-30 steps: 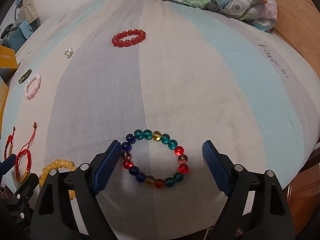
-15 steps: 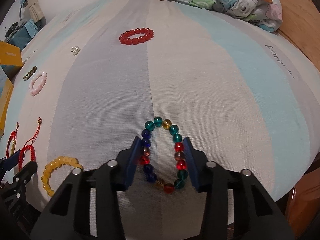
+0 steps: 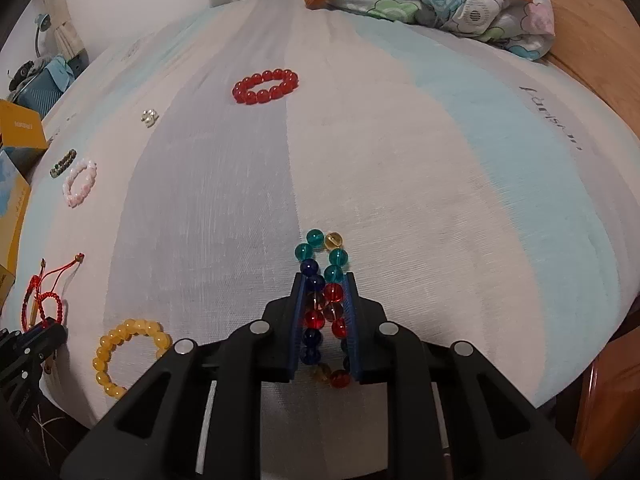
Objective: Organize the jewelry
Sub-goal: 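Grasp the multicolour bead bracelet with the right tool while the left tool grasps a red cord bracelet, then lift the multicolour bracelet with the right tool while the left tool lifts the red cord bracelet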
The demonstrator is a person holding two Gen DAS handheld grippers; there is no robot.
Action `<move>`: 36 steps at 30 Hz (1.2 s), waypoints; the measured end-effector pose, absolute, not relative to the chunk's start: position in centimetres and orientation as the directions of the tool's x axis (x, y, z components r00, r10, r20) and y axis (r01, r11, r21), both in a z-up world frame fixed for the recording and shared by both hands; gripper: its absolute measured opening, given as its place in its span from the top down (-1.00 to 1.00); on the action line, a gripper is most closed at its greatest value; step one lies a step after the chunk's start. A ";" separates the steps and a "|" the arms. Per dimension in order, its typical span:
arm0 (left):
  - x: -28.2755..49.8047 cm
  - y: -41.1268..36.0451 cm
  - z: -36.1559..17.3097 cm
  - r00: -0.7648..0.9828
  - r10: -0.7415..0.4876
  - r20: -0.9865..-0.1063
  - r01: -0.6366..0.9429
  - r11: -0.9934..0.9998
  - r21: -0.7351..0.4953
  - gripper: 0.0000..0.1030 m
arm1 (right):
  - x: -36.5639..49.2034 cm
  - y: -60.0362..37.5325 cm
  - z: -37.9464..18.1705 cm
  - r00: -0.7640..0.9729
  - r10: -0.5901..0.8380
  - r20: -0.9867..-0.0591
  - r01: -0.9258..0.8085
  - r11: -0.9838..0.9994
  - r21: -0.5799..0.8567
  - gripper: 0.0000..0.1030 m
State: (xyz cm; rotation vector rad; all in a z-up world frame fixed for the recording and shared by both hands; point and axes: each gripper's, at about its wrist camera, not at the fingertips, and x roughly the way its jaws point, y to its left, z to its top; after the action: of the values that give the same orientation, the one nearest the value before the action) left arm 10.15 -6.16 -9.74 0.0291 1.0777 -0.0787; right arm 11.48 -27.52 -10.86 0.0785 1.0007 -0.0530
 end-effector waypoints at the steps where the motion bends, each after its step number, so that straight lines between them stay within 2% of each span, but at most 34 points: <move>1: 10.2 -6.2 -9.6 0.471 -0.051 -0.881 0.080 0.997 -0.015 0.79 | 11.4 -27.6 -10.7 0.542 -0.007 -0.841 0.082 0.996 0.044 0.66; 12: 9.7 -6.3 -7.7 0.492 -0.066 -0.868 0.092 0.995 -0.024 0.78 | 10.4 -27.7 -8.5 0.583 0.000 -0.813 0.081 0.995 0.059 0.67; 14: 9.6 -6.2 -7.3 0.496 -0.069 -0.865 0.094 0.995 -0.025 0.78 | 10.2 -27.6 -8.1 0.585 0.004 -0.811 0.075 0.995 0.059 1.00; 32: 8.8 -5.3 -4.5 0.529 -0.063 -0.846 0.079 0.997 -0.026 0.78 | 9.6 -27.9 -5.6 0.598 0.026 -0.801 0.069 0.994 0.084 1.00; 35: 8.7 -5.3 -4.5 0.531 -0.064 -0.845 0.078 0.997 -0.027 0.78 | 10.3 -28.1 -6.9 0.538 0.027 -0.842 0.061 0.996 0.071 0.94; 36: 8.7 -5.3 -4.6 0.530 -0.066 -0.845 0.079 0.996 -0.028 0.78 | 10.4 -28.2 -7.5 0.520 0.023 -0.854 0.073 0.995 0.071 0.75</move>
State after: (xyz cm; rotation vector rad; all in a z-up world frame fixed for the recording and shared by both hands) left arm 8.65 -5.29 -4.60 0.0145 1.0081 -0.0865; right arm 10.45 -28.24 -7.51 0.1023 1.0238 -0.0297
